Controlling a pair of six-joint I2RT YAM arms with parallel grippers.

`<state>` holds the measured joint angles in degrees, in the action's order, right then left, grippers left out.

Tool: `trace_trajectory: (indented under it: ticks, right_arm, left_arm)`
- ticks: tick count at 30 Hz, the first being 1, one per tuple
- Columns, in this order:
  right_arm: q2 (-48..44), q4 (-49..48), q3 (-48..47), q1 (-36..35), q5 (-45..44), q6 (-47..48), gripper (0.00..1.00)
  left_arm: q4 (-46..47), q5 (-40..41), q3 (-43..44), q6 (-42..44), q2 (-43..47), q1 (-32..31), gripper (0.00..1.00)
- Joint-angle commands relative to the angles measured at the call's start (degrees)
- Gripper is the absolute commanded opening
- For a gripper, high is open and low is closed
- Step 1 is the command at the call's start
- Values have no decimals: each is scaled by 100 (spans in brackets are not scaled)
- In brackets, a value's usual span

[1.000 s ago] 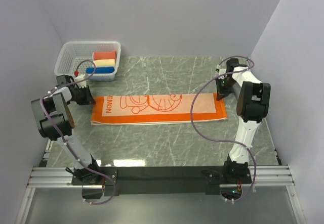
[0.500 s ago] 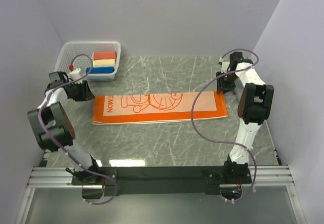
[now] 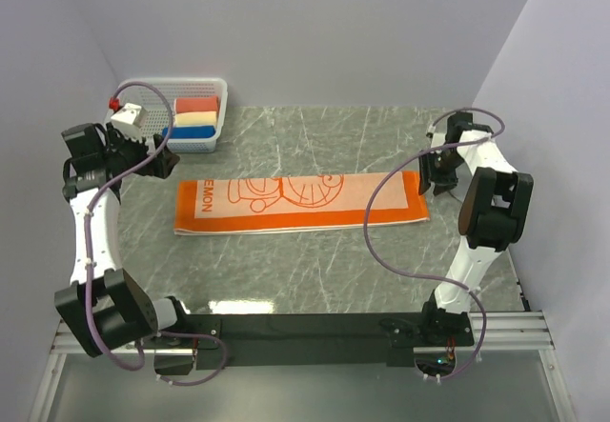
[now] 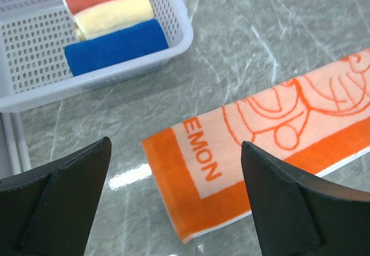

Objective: Roll the towels
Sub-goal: Fold the towel

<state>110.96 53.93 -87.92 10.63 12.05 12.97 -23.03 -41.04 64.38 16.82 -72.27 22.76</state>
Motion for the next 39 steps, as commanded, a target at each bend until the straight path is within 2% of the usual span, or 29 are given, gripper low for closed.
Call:
trace_trajectory:
  ticks: [1, 2, 5, 8, 12, 21, 25, 31, 39]
  right_arm:
    - [-39, -84, 143, -35, -28, -111, 54]
    - [-13, -111, 231, -52, -28, -128, 54]
    - [66, -225, 380, -114, -98, -163, 54]
    - [180, -330, 486, -210, -124, -233, 54]
    - [304, -462, 565, -377, -317, -348, 54]
    - [585, -489, 530, -562, -590, -550, 51]
    - [410, -436, 504, -545, -485, -515, 52]
    - [207, -85, -49, -238, -370, -410, 54]
    - [558, -84, -384, -167, -423, -462, 54]
  left_arm:
    - [613, -134, -249, -807, 528, 9, 100]
    - [1033, 102, -337, -977, 617, 9, 99]
    - [1361, 665, -575, -1443, 854, 18, 100]
    - [1179, 352, -532, -1095, 777, 9, 99]
    - [870, 210, -382, -1040, 661, 9, 100]
    - [1204, 8, -628, -1084, 969, 0, 99]
    - [1107, -18, -602, -970, 960, 0, 100]
    - [1116, -97, -628, -970, 960, -9, 99]
    - [1265, -27, -567, -996, 908, -18, 99]
